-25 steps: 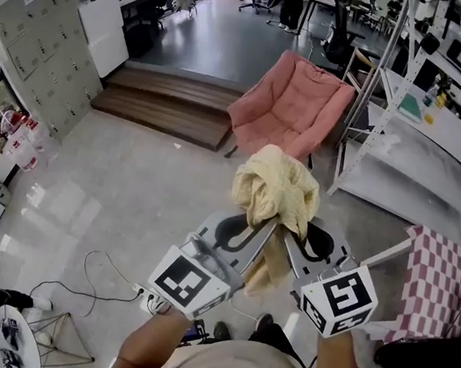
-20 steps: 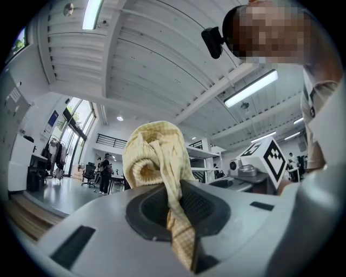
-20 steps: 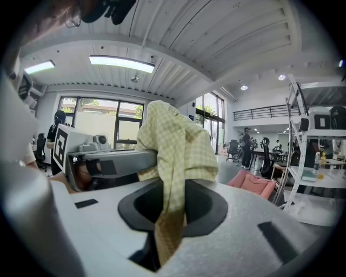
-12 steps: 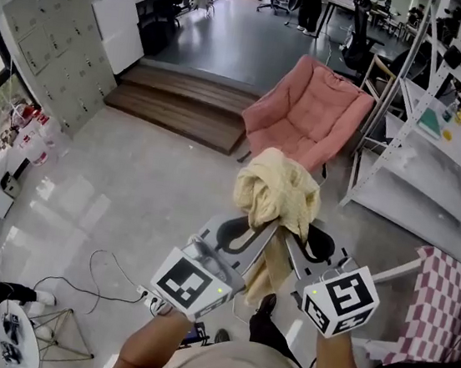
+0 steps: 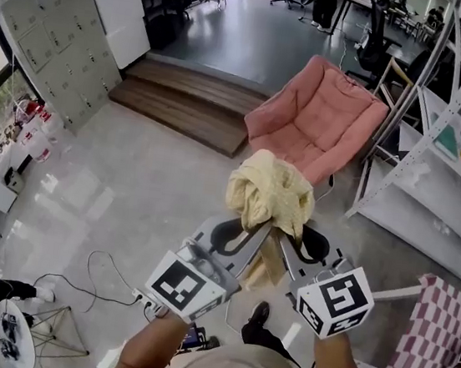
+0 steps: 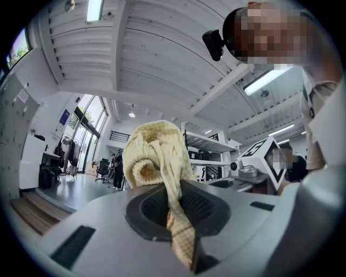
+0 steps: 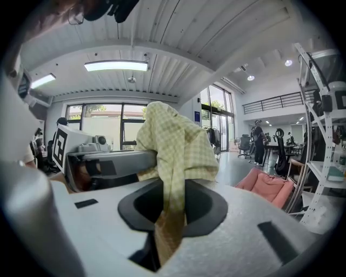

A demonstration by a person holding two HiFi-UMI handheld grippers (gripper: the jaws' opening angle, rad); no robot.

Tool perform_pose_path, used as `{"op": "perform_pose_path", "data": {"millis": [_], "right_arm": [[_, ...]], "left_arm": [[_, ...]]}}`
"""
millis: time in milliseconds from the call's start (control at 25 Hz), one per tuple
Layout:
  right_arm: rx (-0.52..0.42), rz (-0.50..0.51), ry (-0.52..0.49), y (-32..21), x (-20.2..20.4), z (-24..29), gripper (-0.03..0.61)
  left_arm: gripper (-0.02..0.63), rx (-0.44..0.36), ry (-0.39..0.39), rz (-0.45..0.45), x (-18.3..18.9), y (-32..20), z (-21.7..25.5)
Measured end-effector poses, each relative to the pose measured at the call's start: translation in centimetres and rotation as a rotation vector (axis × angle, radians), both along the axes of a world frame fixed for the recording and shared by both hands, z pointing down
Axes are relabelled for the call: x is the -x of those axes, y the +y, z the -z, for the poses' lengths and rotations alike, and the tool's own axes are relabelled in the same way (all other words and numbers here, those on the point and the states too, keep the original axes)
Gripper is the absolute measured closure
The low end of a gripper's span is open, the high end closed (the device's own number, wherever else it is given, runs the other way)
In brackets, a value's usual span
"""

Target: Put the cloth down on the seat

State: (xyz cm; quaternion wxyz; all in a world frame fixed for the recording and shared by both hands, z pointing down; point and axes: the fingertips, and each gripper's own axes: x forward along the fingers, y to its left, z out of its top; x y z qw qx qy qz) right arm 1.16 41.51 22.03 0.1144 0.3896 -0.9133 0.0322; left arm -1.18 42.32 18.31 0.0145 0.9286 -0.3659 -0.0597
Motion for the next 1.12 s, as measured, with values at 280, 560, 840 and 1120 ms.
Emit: {"op": "perform_pose_path", "data": {"millis": [280, 560, 840, 1120], "right_arm": [[0.024, 0.027, -0.002, -7.6, -3.2, -1.2, 0.517], [0.026, 0.041, -0.018, -13.6, -6.5, -1.4, 0.517], [0.010, 0.060, -0.034, -17.8, -8.5, -0.9, 0.517], [0.005, 0.048, -0.036, -22.0, -8.1, -0.6, 0.517]], "left_arm": [[0.575, 0.008, 0.003, 0.044, -3.2, -7.9, -0.8], [0.575, 0.011, -0.018, 0.061, -6.6, -13.9, -1.0], [0.575, -0.004, -0.041, 0.077, -8.7, -17.9, -0.5], [0.575, -0.017, -0.047, 0.058, -8.4, -22.2, -0.1]]}}
